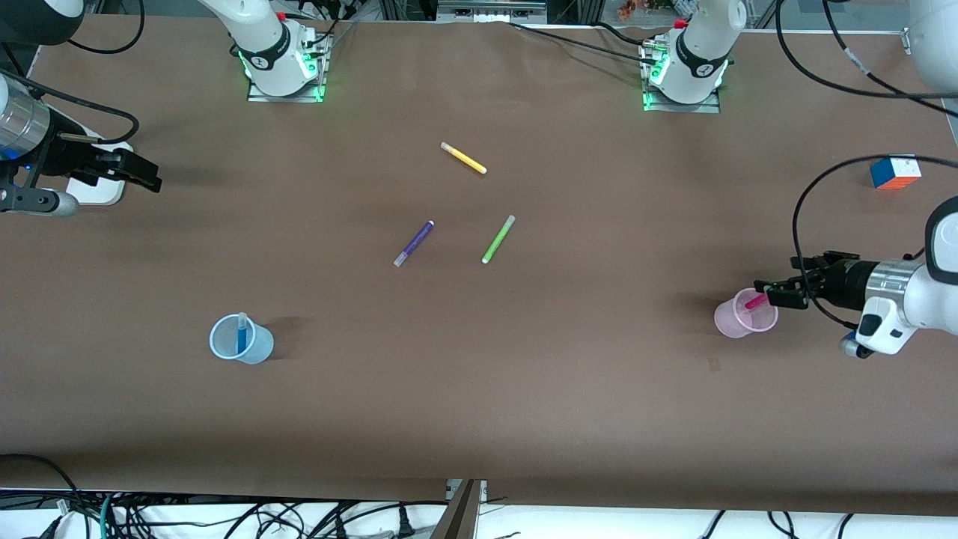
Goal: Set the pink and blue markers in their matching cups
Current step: 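Release the pink marker into the pink cup and raise the left gripper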
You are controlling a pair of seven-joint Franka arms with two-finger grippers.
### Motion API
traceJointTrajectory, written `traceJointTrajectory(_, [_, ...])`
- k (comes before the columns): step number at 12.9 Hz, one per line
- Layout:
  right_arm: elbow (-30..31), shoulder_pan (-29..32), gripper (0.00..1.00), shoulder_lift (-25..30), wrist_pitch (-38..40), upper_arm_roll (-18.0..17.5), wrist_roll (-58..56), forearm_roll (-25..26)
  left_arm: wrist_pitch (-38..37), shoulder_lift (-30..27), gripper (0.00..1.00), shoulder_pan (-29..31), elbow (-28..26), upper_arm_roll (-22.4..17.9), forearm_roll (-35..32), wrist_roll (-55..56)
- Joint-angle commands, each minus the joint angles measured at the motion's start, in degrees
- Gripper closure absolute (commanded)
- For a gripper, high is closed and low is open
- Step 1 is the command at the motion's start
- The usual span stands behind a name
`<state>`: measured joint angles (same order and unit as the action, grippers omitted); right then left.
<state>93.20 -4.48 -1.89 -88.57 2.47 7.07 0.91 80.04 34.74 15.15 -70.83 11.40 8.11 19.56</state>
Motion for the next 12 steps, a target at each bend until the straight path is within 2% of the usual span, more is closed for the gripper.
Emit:
traceJointTrajectory(1, [-1.4, -0.1, 0.00, -0.5, 1.2, 0.2, -0.6, 1.1, 1.5, -3.0, 0.00, -2.0, -0.5, -0.6, -8.2, -8.7])
traceJointTrajectory(4, [-1.4, -0.1, 0.00, -0.5, 0.9, 0.2, -0.5, 1.2, 5.2, -5.3, 0.00, -3.0, -0.7, 1.0, -12.4, -17.4])
traceJointTrajectory(6, [-1.5, 0.1, 0.00, -0.5, 0.7, 0.3, -0.1, 0.9, 10.3, -9.7, 0.00, -6.0, -3.3, 0.5, -15.2, -21.6])
traceJointTrajectory(7, [-1.6, 0.0, 0.00, -0.5, 1.0, 0.3, -0.1, 1.1, 13.5, -13.7, 0.00, -7.7, -8.6, -0.3, -17.8, -23.1])
traceJointTrajectory(9, [-2.0, 0.1, 0.00, -0.2, 1.3, 0.5, 0.7, 1.0, 19.0, -21.3, 0.00, -9.2, -17.4, -1.0, -18.1, -23.2])
traceJointTrajectory(12, [-2.0, 0.2, 0.00, 0.0, 1.2, 0.9, 0.8, 0.8, 20.3, -28.5, 0.00, -15.0, -22.4, -8.6, -13.3, -23.3])
